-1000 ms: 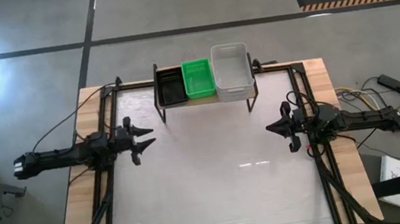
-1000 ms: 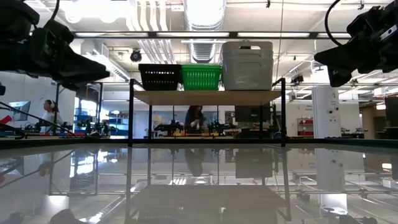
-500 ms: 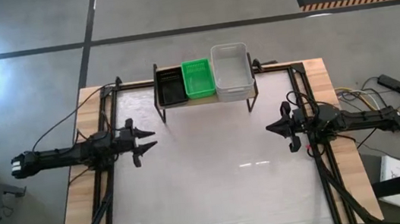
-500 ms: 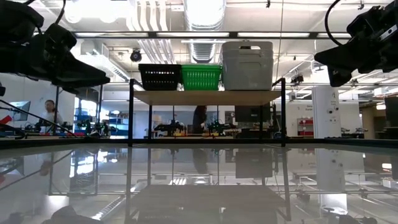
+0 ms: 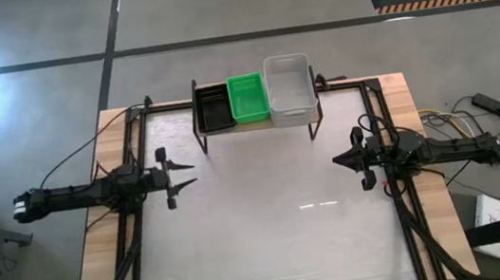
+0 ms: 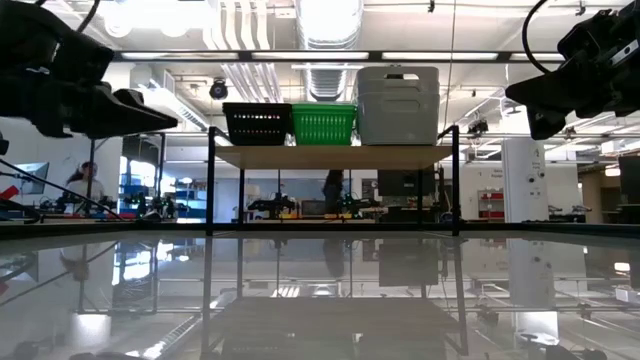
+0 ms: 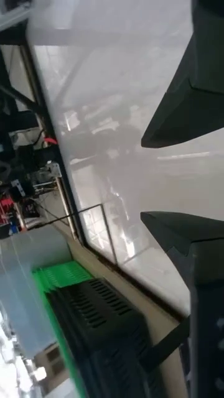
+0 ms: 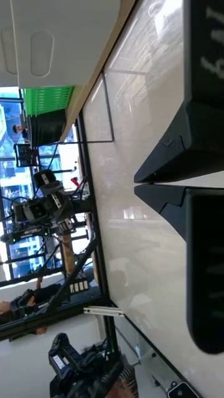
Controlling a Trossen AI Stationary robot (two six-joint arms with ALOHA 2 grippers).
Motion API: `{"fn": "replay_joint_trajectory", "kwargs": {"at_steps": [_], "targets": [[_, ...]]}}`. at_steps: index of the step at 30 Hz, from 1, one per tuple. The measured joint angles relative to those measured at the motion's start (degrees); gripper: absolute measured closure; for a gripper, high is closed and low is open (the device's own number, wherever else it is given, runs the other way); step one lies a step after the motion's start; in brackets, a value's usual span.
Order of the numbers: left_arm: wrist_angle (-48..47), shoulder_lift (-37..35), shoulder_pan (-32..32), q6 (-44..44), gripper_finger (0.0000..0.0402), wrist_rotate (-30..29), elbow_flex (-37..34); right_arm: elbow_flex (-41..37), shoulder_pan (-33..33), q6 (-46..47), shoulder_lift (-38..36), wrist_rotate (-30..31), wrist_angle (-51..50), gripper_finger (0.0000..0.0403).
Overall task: Stack baskets on shelf by color
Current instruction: Return to Home Position
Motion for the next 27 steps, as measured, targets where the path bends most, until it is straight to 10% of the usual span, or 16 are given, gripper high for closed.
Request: {"fn": "replay_joint_trajectory", "kwargs": {"at_steps": [27], "targets": [[15.84,0.38,-0.05,-10.27,0.0238,-0.05,-0.07,0.09,0.00,0.00,0.00,0.02,0.07,0.0394]]}}
